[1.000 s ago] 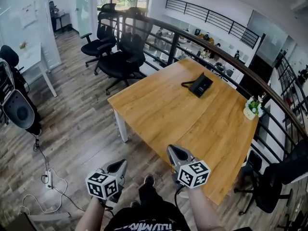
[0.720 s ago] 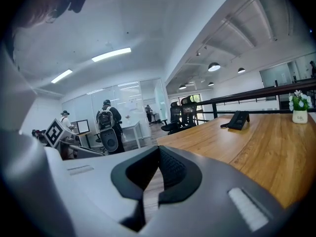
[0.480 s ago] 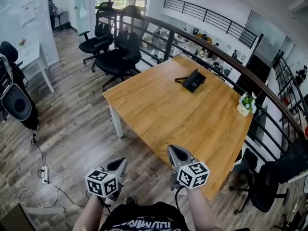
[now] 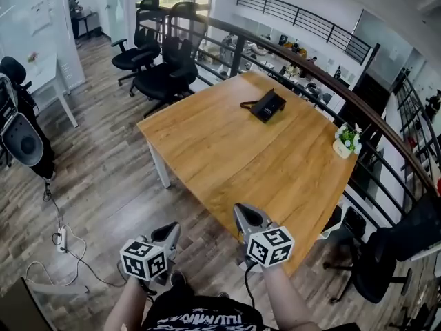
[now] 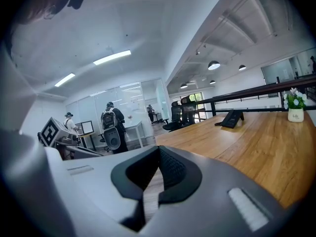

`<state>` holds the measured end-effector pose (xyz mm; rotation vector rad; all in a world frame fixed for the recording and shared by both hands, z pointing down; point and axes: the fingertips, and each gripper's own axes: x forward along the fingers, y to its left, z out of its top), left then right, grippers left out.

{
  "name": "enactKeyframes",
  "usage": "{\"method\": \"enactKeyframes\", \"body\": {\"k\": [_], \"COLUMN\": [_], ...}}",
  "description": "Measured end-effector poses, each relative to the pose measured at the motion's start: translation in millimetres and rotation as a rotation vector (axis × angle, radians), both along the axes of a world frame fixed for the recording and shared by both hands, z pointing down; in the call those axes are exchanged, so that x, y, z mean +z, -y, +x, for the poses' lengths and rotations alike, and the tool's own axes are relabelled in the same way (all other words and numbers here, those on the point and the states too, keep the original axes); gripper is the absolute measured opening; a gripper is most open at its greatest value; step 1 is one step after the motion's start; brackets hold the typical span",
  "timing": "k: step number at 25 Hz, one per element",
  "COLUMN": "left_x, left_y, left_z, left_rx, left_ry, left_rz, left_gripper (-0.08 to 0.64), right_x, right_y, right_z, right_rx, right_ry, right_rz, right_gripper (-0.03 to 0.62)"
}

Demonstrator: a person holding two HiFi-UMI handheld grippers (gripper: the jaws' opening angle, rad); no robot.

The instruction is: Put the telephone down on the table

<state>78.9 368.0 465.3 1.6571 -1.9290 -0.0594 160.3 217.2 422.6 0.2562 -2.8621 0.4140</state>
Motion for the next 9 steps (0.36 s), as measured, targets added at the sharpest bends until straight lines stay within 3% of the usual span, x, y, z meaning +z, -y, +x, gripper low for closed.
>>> {"method": "enactKeyframes", "body": {"k": [9], "left_x": [-7], "left_y": [1], "left_z": [38], "left_rx": [-0.004], "left_ry": [0.006], "left_rz": [-0.002], "left_gripper": [0.002], "right_x": [-2], "right_y": [-7], "right_z": [41], "right_rx": [-0.005], "right_ry": [-0.001], "right_rz": [-0.006], "right_gripper": [-0.002]}}
